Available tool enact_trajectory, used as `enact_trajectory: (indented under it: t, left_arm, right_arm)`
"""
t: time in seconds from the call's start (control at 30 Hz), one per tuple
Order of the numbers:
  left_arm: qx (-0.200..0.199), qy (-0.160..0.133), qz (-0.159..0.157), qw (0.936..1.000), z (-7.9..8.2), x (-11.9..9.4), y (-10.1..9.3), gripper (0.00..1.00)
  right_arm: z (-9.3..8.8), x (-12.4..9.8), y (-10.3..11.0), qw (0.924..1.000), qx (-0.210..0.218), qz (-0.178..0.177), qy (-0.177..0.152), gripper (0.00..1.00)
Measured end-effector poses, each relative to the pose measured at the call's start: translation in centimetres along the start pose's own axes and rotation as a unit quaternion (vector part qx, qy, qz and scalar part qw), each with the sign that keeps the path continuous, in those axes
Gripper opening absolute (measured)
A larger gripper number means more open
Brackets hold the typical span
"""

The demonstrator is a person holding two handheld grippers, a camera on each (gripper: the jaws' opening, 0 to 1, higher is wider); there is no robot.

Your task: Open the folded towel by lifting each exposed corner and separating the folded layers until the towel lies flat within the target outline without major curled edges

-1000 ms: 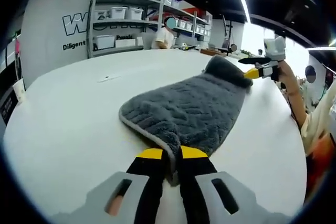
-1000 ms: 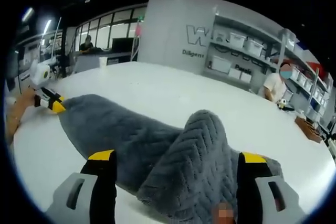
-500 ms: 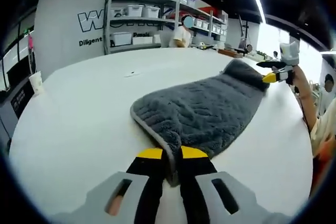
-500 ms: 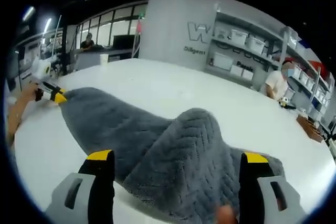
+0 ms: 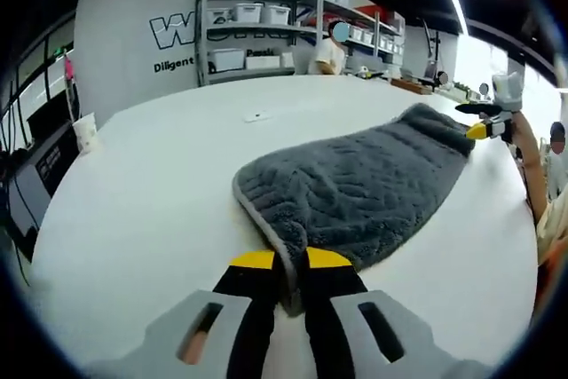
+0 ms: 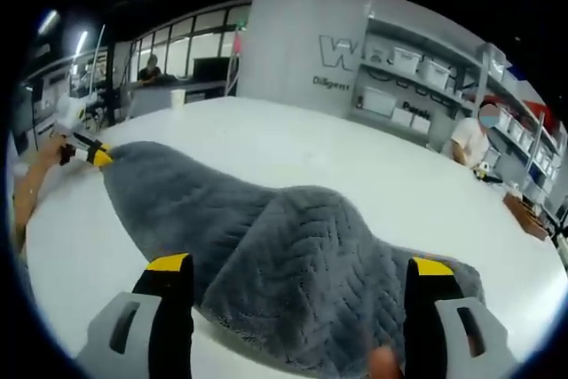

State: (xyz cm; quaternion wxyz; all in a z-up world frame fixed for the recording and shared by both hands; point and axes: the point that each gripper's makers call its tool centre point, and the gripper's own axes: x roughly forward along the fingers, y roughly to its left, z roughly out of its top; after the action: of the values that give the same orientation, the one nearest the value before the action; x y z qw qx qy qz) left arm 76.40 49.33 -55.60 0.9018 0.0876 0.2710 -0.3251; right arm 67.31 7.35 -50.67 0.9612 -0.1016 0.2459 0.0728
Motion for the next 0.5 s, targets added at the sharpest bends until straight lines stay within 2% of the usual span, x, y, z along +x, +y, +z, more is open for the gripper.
enact_trajectory:
  t: [0.2,0.5]
  left_arm:
    - [0.001,0.007,0.027,0.9996,-0.3,-0.7,1.3,0.09]
    - [-0.001,0.014,0.038,0.9992,-0.6,-1.3,2.3,0.09]
  right_arm:
    - [0.0,-0.1,0.3,1.0,-0.005,0.003,0.0,0.99]
    - [0.0,-0.2,0.0,1.0,-0.003,-0.003,0.0,0.99]
